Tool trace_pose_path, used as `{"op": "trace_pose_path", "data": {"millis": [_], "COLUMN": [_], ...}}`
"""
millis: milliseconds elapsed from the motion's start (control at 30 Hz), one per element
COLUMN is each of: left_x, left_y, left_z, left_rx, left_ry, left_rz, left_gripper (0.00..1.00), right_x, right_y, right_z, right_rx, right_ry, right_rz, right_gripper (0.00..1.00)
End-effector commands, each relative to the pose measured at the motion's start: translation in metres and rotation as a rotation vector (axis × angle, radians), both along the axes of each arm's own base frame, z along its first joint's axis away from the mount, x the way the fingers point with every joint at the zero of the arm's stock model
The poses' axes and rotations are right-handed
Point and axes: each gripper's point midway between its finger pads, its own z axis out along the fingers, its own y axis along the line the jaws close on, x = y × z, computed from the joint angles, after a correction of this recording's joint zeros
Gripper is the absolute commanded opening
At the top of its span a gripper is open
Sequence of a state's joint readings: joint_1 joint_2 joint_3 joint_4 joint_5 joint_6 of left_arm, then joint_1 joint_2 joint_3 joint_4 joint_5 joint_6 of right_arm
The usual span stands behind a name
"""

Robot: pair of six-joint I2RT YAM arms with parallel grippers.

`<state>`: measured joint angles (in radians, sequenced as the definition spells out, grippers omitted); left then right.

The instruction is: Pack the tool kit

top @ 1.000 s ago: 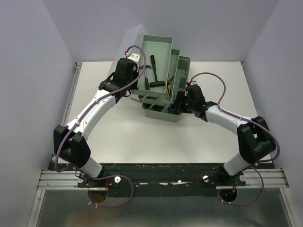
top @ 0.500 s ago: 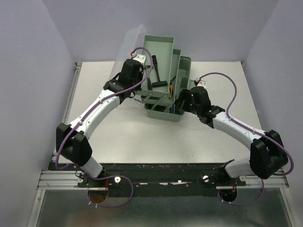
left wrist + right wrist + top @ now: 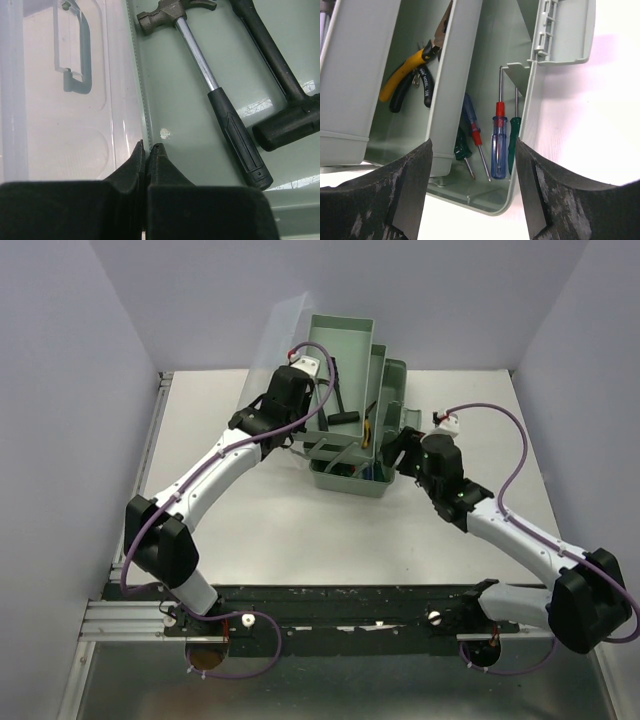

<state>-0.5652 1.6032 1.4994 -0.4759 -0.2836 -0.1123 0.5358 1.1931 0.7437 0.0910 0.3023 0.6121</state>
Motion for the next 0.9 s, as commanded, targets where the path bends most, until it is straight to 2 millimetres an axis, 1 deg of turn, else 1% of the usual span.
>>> {"op": "trace_pose_path", "data": {"millis": [0,167,300,433,500,567,633,700,733,767,833,867], "left_x": [-0.004,-0.005,-0.005,-0.005,-0.005,-0.006,-0.007,-0.009,-0.009,-0.01,-0.012,-0.013], "left_y": [-0.033,-0.037,-0.038,-0.038,-0.04,-0.04,-0.043,-0.045,-0.046,-0.048,-0.051,-0.052], "left_z": [0.005,0.004,0.004,0.004,0.005,0.005,0.006,0.009,0.011,0.014,0.019,0.021], "left_rx": [0.009,0.018,0.027,0.037,0.038,0.041,0.042,0.042,0.042,0.041,0.035,0.03], "left_ry": [-0.02,-0.021,-0.022,-0.026,-0.029,-0.031,-0.035,-0.043,-0.049,-0.058,-0.07,-0.074], "left_rz": [-0.119,-0.126,-0.129,-0.128,-0.132,-0.135,-0.146,-0.156,-0.159,-0.166,-0.178,-0.184], "left_gripper": [0.0,0.0,0.0,0.0,0.0,0.0,0.0,0.1,0.15,0.2,0.3,0.35], "right_x": [0.008,0.011,0.014,0.015,0.015,0.016,0.015,0.017,0.014,0.014,0.014,0.015], "right_y": [0.016,0.029,0.032,0.026,0.019,0.014,0.01,0.008,0.005,0.005,0.005,0.005], "right_z": [0.018,0.011,0.003,-0.002,-0.008,-0.011,-0.016,-0.018,-0.024,-0.025,-0.026,-0.026], "right_rx": [-0.003,-0.031,-0.052,-0.085,-0.112,-0.139,-0.16,-0.17,-0.186,-0.186,-0.19,-0.19], "right_ry": [-0.066,-0.037,-0.017,0.007,0.027,0.041,0.06,0.067,0.092,0.097,0.104,0.106], "right_rz": [0.078,0.144,0.158,0.131,0.104,0.085,0.067,0.055,0.052,0.051,0.048,0.046], "right_gripper": [0.73,0.72,0.72,0.7,0.67,0.53,0.45,0.35,0.3,0.28,0.19,0.16]}}
